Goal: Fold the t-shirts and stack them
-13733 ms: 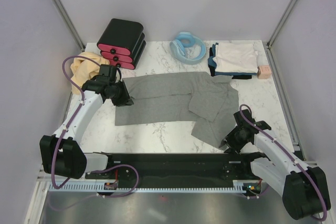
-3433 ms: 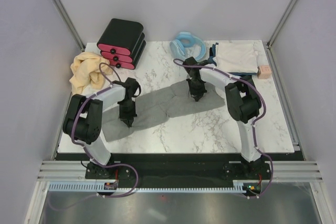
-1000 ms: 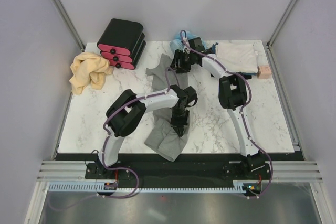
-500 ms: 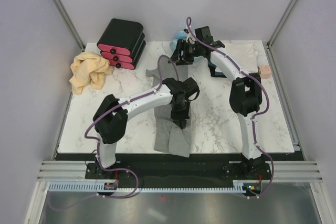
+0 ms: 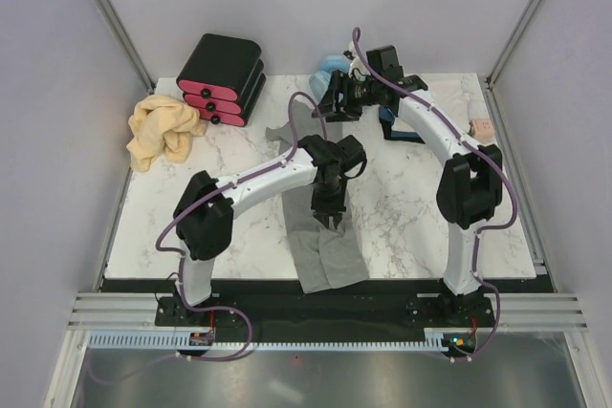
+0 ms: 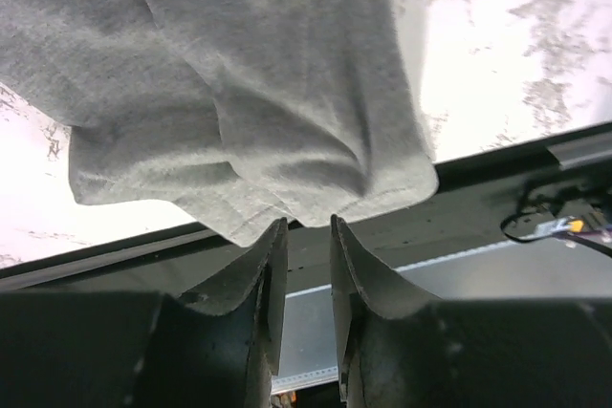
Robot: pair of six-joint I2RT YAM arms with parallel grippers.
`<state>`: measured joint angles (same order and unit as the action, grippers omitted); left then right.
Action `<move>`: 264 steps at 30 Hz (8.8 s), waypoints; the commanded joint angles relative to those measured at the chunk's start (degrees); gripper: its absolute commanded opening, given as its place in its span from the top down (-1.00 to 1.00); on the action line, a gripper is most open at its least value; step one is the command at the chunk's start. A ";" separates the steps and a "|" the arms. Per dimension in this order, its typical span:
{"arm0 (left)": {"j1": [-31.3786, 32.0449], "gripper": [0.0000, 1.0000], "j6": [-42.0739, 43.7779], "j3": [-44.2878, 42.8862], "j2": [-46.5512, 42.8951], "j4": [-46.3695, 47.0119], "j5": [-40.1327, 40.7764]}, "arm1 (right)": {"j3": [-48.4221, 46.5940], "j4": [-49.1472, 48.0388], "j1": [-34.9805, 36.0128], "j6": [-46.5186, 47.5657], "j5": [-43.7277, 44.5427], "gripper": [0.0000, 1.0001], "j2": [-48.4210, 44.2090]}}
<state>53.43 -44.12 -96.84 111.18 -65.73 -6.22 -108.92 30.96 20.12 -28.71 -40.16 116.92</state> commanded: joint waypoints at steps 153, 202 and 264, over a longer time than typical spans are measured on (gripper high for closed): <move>-35.59 0.41 12.13 -5.23 0.57 12.39 -5.63 | 5.89 14.74 5.90 9.64 35.43 0.11 -4.41; -25.83 0.05 -4.31 56.58 -34.36 29.52 -20.68 | 69.28 1.83 9.41 3.66 6.15 -0.18 -31.06; -23.46 -0.10 -14.60 72.41 -45.70 36.29 -22.44 | 73.42 -36.86 19.87 -21.74 -8.18 1.00 -25.25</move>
<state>29.76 -61.12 -20.97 65.28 -27.05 -30.06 -31.14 -7.01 39.88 -50.81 -49.01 95.09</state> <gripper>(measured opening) 0.557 0.022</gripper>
